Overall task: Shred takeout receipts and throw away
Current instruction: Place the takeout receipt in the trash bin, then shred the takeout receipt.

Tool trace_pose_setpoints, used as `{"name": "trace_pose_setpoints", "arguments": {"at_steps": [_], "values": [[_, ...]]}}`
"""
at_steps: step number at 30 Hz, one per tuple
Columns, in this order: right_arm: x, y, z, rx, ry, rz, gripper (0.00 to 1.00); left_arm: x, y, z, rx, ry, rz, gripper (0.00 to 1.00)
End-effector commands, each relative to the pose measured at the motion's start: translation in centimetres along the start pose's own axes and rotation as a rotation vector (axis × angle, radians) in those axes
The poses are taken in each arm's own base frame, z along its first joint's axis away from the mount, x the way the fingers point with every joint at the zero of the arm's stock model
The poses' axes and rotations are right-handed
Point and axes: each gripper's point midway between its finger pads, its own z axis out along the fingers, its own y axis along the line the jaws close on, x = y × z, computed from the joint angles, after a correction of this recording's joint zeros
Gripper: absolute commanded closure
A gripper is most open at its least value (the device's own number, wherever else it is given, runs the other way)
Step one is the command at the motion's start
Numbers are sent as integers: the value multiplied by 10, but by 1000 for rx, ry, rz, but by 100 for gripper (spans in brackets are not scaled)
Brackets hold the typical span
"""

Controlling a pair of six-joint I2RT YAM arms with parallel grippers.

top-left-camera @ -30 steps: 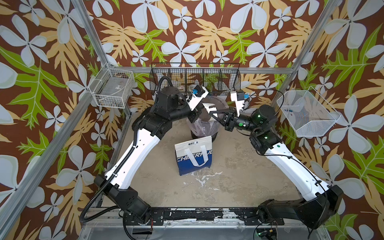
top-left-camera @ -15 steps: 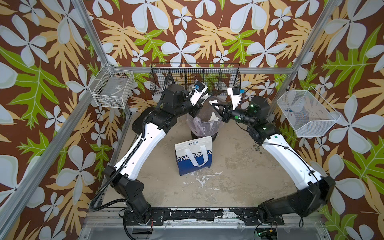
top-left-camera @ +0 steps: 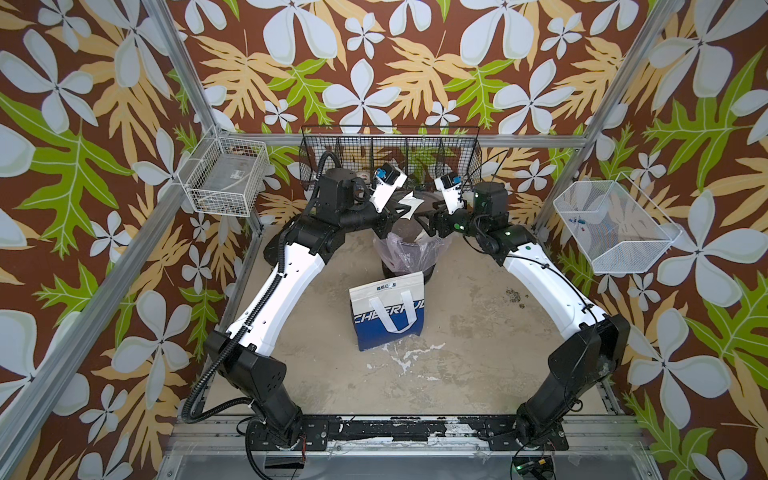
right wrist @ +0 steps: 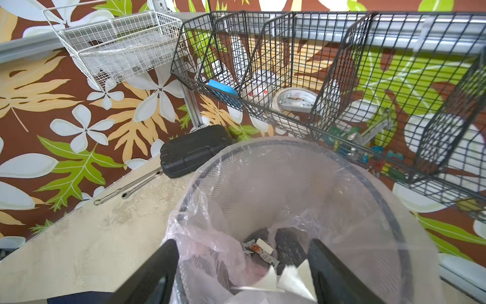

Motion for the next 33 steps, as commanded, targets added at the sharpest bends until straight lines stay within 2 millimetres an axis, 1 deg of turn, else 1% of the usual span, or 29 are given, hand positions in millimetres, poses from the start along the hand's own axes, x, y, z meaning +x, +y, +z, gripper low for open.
{"name": "trace_pose_setpoints", "arguments": {"at_steps": [1,4,6,8,11,14,19,21,25,26,27,28,30,31,33], "values": [[-18,20,-9,-100,-54,-82,16,0,-4,1,60,-15,-37,100],[-33,51,-32,-246,-146,-150,15,1,-6,-1,99,-23,-56,100],[-40,69,-49,-328,-193,-212,16,-2,-12,-6,143,-35,-55,100],[-44,80,-59,-377,-213,-249,17,-4,-23,-11,196,-43,-36,100],[-51,96,-71,-459,-242,-286,23,0,-34,-18,238,-44,-4,100],[-54,110,-78,-573,-242,-277,35,-1,-46,-24,289,-52,7,100],[-54,116,-79,-630,-232,-257,66,-3,-55,-31,329,-59,18,100],[-55,121,-83,-666,-236,-252,74,-2,-56,-31,336,-57,15,100],[-54,123,-86,-671,-237,-242,100,-2,-56,-30,342,-54,8,100],[-53,122,-86,-665,-235,-242,100,-2,-55,-30,339,-54,9,99],[-54,122,-87,-659,-237,-249,100,-1,-54,-29,334,-51,8,90],[-54,122,-88,-648,-237,-255,100,-1,-53,-29,322,-50,10,76],[-52,116,-86,-594,-228,-271,100,-1,-51,-31,295,-45,22,53],[-49,112,-83,-562,-216,-281,100,-3,-49,-33,277,-43,34,46],[-44,107,-79,-530,-195,-294,100,-9,-46,-37,240,-45,61,37]]}}
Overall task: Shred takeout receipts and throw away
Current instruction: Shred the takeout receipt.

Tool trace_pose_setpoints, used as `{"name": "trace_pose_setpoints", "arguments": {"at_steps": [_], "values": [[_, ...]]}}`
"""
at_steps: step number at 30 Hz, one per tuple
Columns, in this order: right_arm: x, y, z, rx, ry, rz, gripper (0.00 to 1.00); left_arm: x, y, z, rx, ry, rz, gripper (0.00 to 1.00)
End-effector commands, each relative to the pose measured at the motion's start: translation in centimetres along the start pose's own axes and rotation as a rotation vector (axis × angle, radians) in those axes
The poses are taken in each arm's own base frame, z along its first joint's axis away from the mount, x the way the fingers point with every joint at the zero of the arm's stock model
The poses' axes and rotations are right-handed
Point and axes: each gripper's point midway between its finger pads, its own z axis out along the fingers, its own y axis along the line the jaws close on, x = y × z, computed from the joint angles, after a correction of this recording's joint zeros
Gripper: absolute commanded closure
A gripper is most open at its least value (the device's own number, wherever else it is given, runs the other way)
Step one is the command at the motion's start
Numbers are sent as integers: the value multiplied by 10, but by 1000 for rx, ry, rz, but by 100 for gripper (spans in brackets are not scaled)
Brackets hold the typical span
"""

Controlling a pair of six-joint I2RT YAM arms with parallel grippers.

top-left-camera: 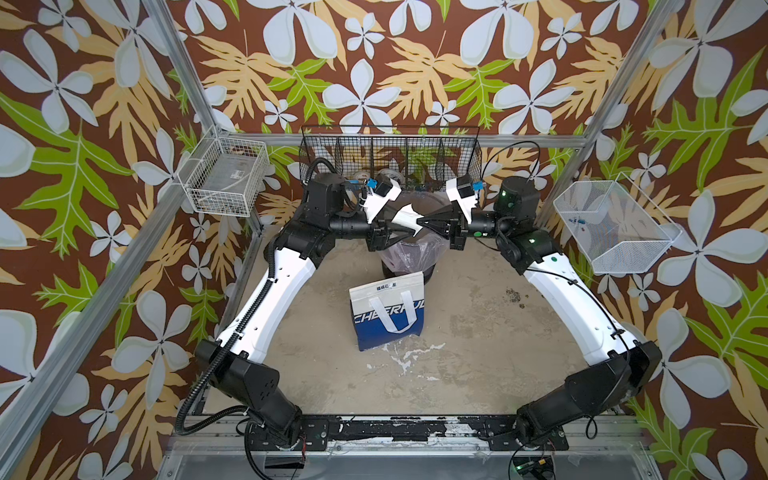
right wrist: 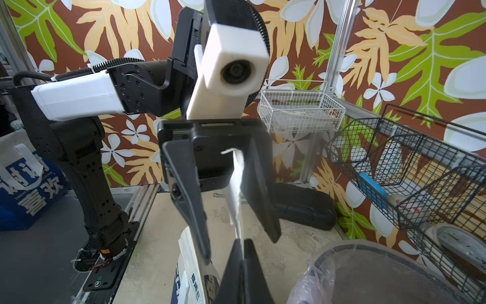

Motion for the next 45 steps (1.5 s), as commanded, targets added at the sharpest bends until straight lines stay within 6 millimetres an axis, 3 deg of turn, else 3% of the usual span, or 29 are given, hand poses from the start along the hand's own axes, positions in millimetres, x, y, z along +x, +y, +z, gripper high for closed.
{"name": "trace_pose_setpoints", "arguments": {"at_steps": [1,6,13,17,20,23,26,30,35,39,45], "values": [[15,-11,0,71,58,-23,100,-14,3,-9,-61,-2,64,34],[33,-14,10,97,156,-54,100,-22,-3,-8,-12,1,61,37],[16,-1,10,56,102,-80,100,-8,4,-2,-17,56,16,48],[16,0,10,62,94,-76,100,-11,1,-4,-9,52,15,72],[16,1,11,57,95,-73,100,-14,-2,-5,0,43,15,100],[19,-1,11,87,108,-84,100,-17,-6,-7,6,37,12,100],[14,4,13,106,100,-125,100,-9,3,-7,-41,65,-10,100],[5,17,19,229,88,-285,100,-3,21,-6,-132,93,-61,100],[-15,45,12,332,1,-478,100,5,26,-2,-195,141,-73,100],[-22,50,6,384,-15,-532,100,10,27,1,-225,169,-68,100],[-47,73,-13,373,-104,-541,100,25,87,-9,-531,240,-65,100]]}}
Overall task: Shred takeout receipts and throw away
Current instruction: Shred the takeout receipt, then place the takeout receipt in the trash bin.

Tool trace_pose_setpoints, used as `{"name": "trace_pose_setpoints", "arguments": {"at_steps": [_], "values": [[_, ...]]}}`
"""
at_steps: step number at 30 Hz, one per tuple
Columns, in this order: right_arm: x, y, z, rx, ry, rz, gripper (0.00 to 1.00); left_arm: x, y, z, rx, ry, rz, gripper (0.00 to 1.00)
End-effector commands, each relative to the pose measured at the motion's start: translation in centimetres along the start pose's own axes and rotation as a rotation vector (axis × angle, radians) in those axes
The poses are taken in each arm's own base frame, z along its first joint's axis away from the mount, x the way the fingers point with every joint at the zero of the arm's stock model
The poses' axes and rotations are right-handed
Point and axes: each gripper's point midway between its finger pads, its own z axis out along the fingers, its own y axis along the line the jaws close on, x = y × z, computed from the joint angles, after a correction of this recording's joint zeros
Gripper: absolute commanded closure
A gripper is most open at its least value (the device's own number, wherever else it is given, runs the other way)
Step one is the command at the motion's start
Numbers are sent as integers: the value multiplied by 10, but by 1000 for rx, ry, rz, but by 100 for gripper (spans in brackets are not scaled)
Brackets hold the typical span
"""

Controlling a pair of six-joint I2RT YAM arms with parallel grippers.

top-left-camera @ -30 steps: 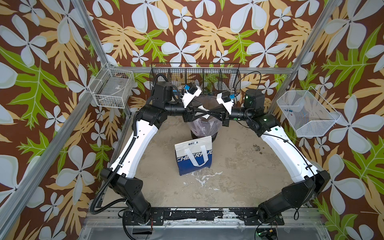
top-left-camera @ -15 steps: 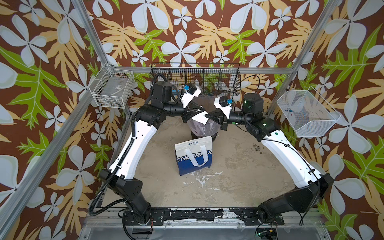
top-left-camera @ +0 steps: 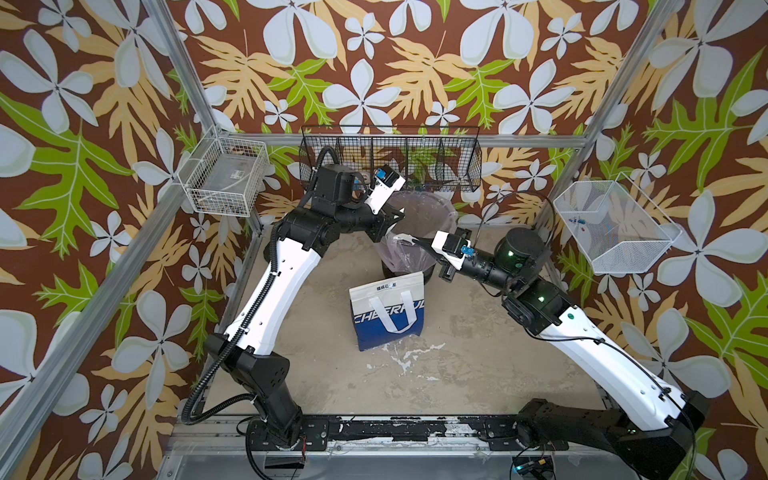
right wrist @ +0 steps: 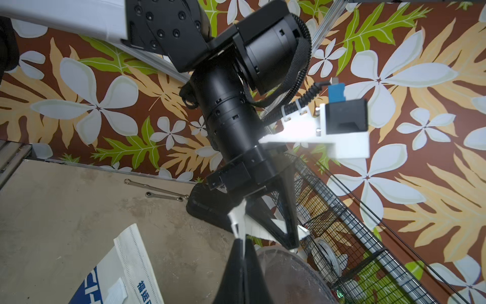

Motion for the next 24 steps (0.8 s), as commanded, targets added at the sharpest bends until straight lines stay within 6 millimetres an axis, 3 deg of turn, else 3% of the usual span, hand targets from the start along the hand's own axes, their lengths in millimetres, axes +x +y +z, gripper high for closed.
{"name": "trace_pose_setpoints", "arguments": {"at_steps": [1,4,9,13,18,23,24], "values": [[-29,-12,-12,60,-81,-34,100,10,41,10,-201,44,-19,100],[-19,-28,-9,133,-10,-31,100,13,50,29,-191,57,-31,100],[39,-82,3,240,128,105,100,-19,43,49,-88,-88,-45,100],[93,-116,18,281,245,212,100,-26,46,68,-49,-154,-64,85],[156,-134,31,291,353,370,100,1,64,101,-58,-100,-105,65],[209,-135,44,274,483,470,87,14,77,116,-87,-67,-113,62],[216,-133,47,260,496,483,81,15,81,117,-99,-69,-115,57]]}}
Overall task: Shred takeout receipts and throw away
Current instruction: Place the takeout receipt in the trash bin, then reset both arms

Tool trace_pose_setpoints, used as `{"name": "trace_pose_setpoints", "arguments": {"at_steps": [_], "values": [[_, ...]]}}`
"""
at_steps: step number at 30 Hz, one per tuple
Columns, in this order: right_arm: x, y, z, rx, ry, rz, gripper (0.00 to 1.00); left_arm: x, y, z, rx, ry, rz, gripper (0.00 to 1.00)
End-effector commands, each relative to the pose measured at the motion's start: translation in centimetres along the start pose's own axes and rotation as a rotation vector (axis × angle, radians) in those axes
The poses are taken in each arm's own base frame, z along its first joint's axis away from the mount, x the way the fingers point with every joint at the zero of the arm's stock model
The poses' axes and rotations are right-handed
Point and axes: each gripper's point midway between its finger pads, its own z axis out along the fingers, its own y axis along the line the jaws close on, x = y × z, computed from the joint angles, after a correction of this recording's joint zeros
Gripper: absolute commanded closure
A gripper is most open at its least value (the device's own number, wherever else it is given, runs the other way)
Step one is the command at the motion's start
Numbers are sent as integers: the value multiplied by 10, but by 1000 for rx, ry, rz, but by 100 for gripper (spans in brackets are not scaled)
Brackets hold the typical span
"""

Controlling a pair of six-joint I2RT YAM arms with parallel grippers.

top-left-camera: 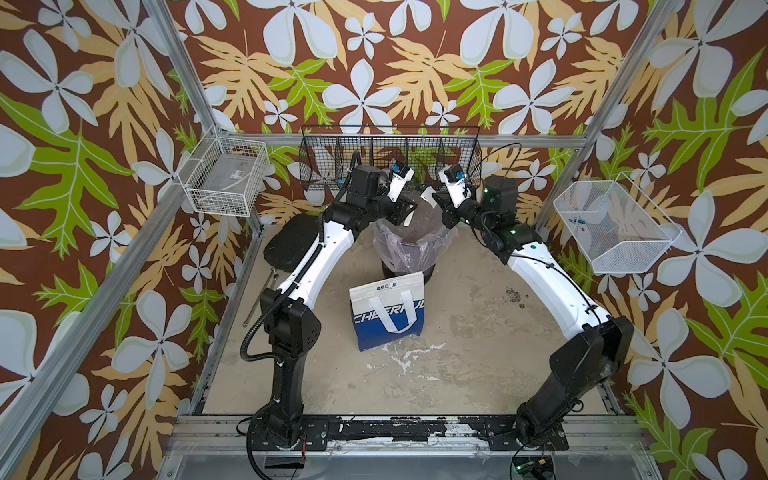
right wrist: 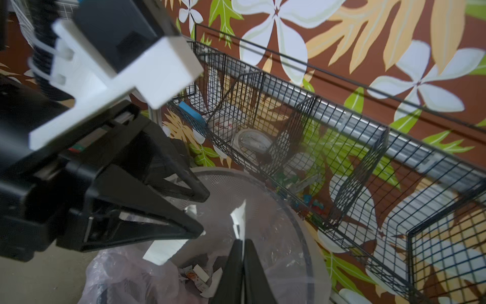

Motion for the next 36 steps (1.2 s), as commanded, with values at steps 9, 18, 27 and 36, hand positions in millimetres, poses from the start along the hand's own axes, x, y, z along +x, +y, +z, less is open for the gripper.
{"name": "trace_pose_setpoints", "arguments": {"at_steps": [9,18,27,36], "values": [[21,4,13,-49,115,99,24,-16,23,-24,-114,-31,27,5],[15,5,-14,-44,94,115,11,26,48,-16,-183,98,-8,0],[31,14,-62,21,118,86,10,22,38,-44,-135,68,-59,1],[62,-18,-107,146,70,246,6,26,48,-127,-392,-64,-45,0]]}}
